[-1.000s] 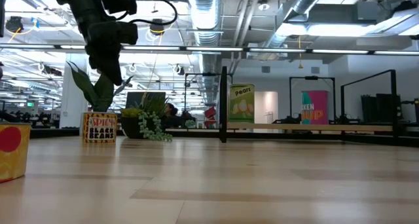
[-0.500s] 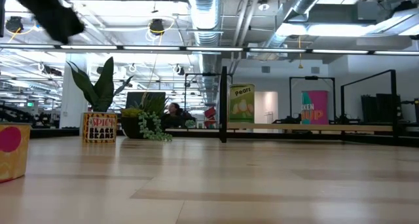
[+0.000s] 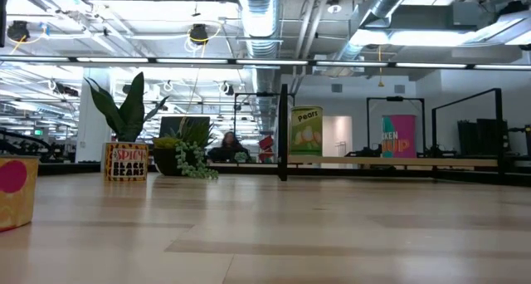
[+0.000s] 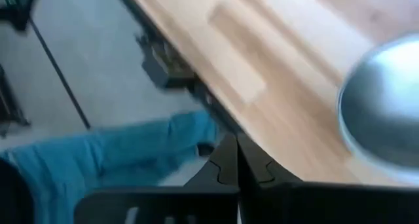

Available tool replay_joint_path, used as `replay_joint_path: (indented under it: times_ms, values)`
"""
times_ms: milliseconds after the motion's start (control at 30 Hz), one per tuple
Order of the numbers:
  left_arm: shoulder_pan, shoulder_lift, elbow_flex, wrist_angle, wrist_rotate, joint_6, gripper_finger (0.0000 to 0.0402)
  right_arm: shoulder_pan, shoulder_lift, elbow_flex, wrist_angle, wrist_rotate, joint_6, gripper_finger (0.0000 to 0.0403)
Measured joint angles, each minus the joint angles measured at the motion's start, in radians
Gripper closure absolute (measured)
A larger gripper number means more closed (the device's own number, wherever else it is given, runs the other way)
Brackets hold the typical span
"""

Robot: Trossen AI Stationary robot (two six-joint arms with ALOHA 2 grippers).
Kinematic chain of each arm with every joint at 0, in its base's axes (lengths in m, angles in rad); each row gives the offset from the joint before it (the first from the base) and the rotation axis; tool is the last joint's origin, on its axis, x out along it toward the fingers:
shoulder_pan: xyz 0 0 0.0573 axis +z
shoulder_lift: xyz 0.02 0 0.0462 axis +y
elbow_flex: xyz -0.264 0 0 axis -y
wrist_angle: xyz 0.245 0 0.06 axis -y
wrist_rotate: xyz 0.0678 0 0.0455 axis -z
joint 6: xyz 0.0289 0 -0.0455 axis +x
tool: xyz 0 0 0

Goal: Pick and place cans onto a shelf
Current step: Prepare the canned goods to the center of the table

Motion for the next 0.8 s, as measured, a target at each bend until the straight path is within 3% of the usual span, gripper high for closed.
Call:
replay_joint_path:
  times_ms: [233,467,800]
  values:
    - [-0.018,0.168,0.08,0.024,0.006,0.037,0.0343,-0.025,0.003,0.0,-0.108,-0.058,-0.019,0.0399]
    - [-0.018,0.19,0.111,0.022,0.0,0.042,0.0343,-0.085,0.011,0.0,-0.169,-0.183,-0.153,0.0398]
    - [0.013,0.19,0.111,0.016,-0.01,0.088,0.0343,-0.214,0.021,0.0,-0.419,-0.064,-0.186,0.0398]
